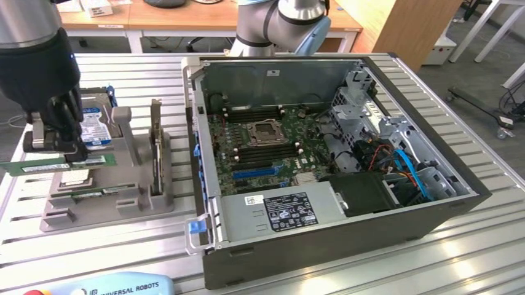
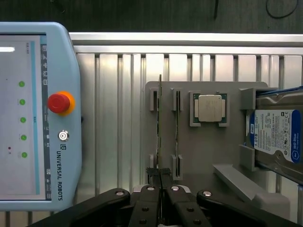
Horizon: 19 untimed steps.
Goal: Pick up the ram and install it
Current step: 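Pick up the ram and move it above insertion slot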
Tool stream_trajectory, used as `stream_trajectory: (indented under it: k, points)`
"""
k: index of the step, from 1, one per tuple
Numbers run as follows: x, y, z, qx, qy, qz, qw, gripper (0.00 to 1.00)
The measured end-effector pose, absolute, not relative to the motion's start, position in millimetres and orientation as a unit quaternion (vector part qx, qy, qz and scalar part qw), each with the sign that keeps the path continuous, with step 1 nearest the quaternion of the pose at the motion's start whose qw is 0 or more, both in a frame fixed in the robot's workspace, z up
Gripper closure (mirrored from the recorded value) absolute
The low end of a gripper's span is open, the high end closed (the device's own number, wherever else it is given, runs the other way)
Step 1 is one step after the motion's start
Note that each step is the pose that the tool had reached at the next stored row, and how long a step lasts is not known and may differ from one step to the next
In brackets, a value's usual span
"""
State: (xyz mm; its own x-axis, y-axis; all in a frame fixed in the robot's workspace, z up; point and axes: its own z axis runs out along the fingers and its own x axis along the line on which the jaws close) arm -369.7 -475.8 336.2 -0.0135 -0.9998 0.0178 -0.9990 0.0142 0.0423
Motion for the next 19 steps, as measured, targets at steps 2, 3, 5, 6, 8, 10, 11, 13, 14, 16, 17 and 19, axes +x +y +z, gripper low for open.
stream_trajectory:
  k: [2, 3, 5, 6, 8, 10, 11, 13, 14, 16, 17, 19]
  points:
    - [-369.7, -475.8, 340.8, 0.702, -0.712, -0.009, 0.021, 0.89]
    - [-369.7, -475.8, 343.1, 0.702, -0.712, -0.009, 0.021, 0.89]
    - [-369.7, -475.8, 348.0, 0.702, -0.712, -0.009, 0.021, 0.89]
    - [-369.7, -475.8, 350.3, 0.702, -0.712, -0.009, 0.021, 0.89]
    - [-369.7, -475.8, 355.2, 0.702, -0.712, -0.009, 0.021, 0.89]
    - [-369.7, -475.8, 359.6, 0.702, -0.712, -0.009, 0.021, 0.89]
    - [-369.6, -475.8, 361.8, 0.702, -0.712, -0.009, 0.021, 0.89]
    - [-369.7, -475.8, 366.5, 0.702, -0.712, -0.009, 0.021, 0.89]
    - [-369.6, -475.8, 369.3, 0.702, -0.712, -0.009, 0.021, 0.89]
    - [-369.6, -475.8, 374.5, 0.702, -0.712, -0.009, 0.021, 0.89]
    - [-369.6, -475.8, 377.1, 0.702, -0.712, -0.009, 0.021, 0.89]
    - [-369.6, -475.8, 382.6, 0.702, -0.712, -0.009, 0.021, 0.89]
